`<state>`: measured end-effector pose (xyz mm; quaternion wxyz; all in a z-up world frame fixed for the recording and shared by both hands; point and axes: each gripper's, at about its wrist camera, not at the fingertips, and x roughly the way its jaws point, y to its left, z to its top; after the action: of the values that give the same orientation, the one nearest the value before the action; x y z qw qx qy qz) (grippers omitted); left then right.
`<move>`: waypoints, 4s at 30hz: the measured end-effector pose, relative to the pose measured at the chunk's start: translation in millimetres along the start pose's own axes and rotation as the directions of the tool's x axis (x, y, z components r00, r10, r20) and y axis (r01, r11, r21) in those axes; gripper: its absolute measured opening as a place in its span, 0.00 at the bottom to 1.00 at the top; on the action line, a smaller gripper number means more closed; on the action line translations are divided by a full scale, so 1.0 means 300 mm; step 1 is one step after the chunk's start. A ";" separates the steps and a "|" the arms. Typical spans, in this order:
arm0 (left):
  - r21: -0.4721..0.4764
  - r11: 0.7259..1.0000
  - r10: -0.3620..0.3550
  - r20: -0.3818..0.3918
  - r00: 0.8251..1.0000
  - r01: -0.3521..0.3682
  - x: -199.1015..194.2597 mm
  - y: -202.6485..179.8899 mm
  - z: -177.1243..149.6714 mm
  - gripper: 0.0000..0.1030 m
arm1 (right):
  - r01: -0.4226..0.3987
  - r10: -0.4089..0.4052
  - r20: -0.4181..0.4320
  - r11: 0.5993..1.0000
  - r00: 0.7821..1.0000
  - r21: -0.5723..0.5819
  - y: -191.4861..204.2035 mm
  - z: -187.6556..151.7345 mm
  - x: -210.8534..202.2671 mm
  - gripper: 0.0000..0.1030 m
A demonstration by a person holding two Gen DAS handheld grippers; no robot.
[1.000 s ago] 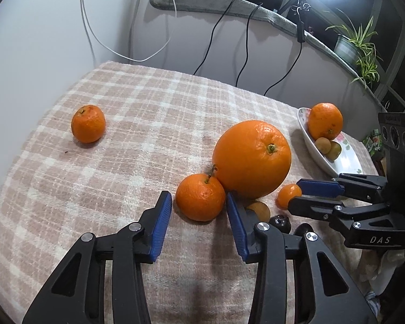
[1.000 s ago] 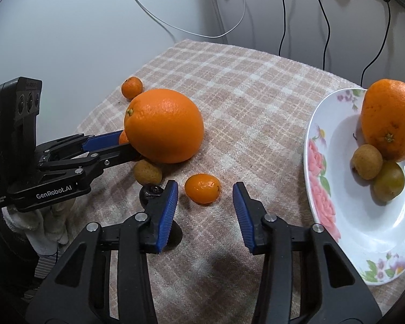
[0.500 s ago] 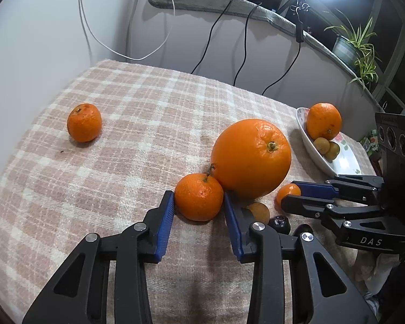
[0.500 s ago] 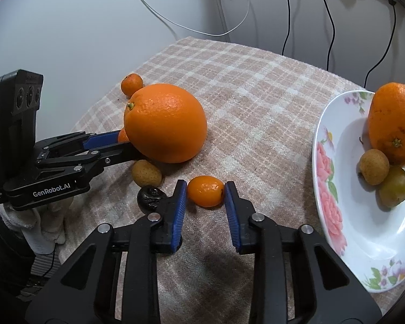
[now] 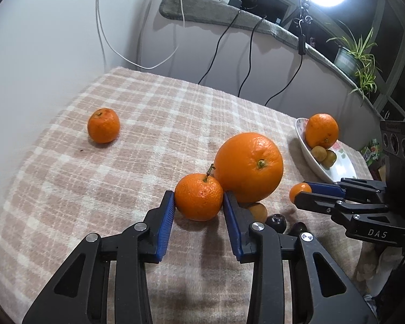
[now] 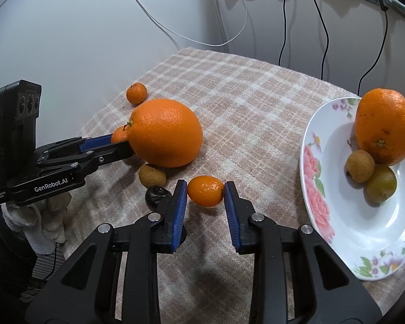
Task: Organize fruits
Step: 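Carry the tangerine and mandarin in both grippers toward the white plate, then lower both fruits onto the plate and open both grippers, then move both open grippers back toward the second large orange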
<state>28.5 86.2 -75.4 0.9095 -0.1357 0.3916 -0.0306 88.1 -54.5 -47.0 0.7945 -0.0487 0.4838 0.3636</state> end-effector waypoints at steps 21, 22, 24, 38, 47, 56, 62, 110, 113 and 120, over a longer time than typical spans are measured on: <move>0.048 0.997 -0.067 0.090 0.994 0.063 -0.118 -0.120 0.044 0.34 | 0.026 -0.028 0.107 1.000 0.994 0.017 -0.060 -0.022 -0.187 0.28; 0.054 0.996 -0.074 0.089 0.993 0.070 -0.117 -0.132 0.046 0.34 | 0.029 -0.031 0.110 0.999 0.993 0.020 -0.068 -0.026 -0.195 0.28; 0.069 0.994 -0.087 0.090 0.992 0.081 -0.116 -0.158 0.049 0.34 | 0.038 -0.041 0.117 0.999 0.992 0.029 -0.089 -0.033 -0.216 0.28; 0.130 0.977 -0.178 0.053 0.983 0.170 -0.051 -0.325 0.063 0.34 | 0.133 -0.147 0.129 0.985 0.981 0.109 -0.260 -0.100 -0.337 0.28; 0.162 0.964 -0.218 0.014 0.976 0.212 0.008 -0.425 0.064 0.34 | 0.184 -0.202 0.125 0.972 0.971 0.144 -0.349 -0.132 -0.375 0.28; 0.188 0.955 -0.232 -0.020 0.973 0.231 0.059 -0.495 0.062 0.34 | 0.214 -0.237 0.117 0.961 0.965 0.177 -0.424 -0.150 -0.378 0.28; 0.201 0.951 -0.232 -0.044 0.972 0.236 0.096 -0.530 0.058 0.34 | 0.219 -0.244 0.116 0.956 0.963 0.193 -0.456 -0.158 -0.376 0.28; 0.261 0.950 -0.162 -0.052 0.985 0.170 0.131 -0.587 0.063 0.79 | 0.275 -0.303 0.151 0.944 0.941 0.183 -0.457 -0.138 -0.390 0.88; 0.263 0.951 -0.156 -0.047 0.987 0.163 0.124 -0.585 0.064 0.79 | 0.267 -0.297 0.151 0.945 0.943 0.189 -0.457 -0.138 -0.392 0.88; 0.261 0.954 -0.145 -0.028 0.989 0.148 0.095 -0.566 0.062 0.79 | 0.257 -0.290 0.163 0.946 0.943 0.195 -0.437 -0.135 -0.406 0.88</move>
<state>70.0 -77.5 -37.3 0.9131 -0.0425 0.3768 -0.1501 107.7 -232.3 -6.3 0.8810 -0.0126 0.4240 0.2095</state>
